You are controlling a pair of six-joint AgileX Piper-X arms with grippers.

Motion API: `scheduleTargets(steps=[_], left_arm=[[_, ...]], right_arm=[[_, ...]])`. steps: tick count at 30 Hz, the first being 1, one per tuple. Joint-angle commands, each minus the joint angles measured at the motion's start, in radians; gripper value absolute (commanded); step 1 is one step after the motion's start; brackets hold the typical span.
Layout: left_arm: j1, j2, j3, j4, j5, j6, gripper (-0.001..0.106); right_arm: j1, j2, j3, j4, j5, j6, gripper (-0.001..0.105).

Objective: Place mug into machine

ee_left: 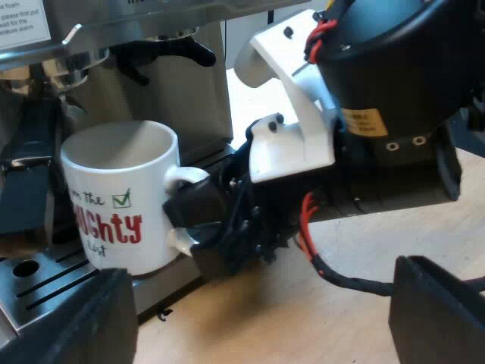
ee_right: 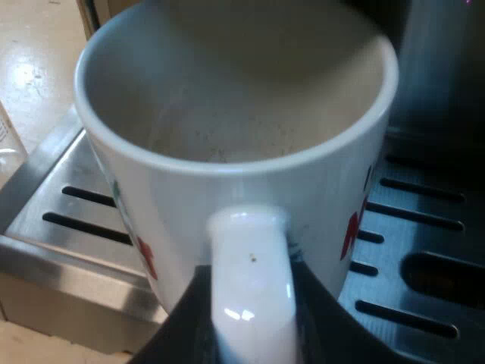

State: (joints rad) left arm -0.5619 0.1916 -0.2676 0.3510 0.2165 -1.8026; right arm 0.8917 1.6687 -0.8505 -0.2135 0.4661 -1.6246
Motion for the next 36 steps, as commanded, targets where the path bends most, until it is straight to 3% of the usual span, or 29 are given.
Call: scheduleTargets(steps=[1,19,36], left_arm=[[-0.005,-0.007,-0.003,-0.014,0.004,-0.012,0.07],[-0.005,-0.007,-0.003,-0.014,0.004,-0.012,0.07],[-0.005,-0.007,-0.003,-0.014,0.027,-0.012,0.07]], right_arm=[[-0.003,0.007,-0.036,-0.044,0.01,-0.009,0.0],[-0.003,0.157,-0.194,-0.045,0.103,-0.009,0.0],[-0.004,0.167,-0.199,-0.061,0.137,0.013,0.001]])
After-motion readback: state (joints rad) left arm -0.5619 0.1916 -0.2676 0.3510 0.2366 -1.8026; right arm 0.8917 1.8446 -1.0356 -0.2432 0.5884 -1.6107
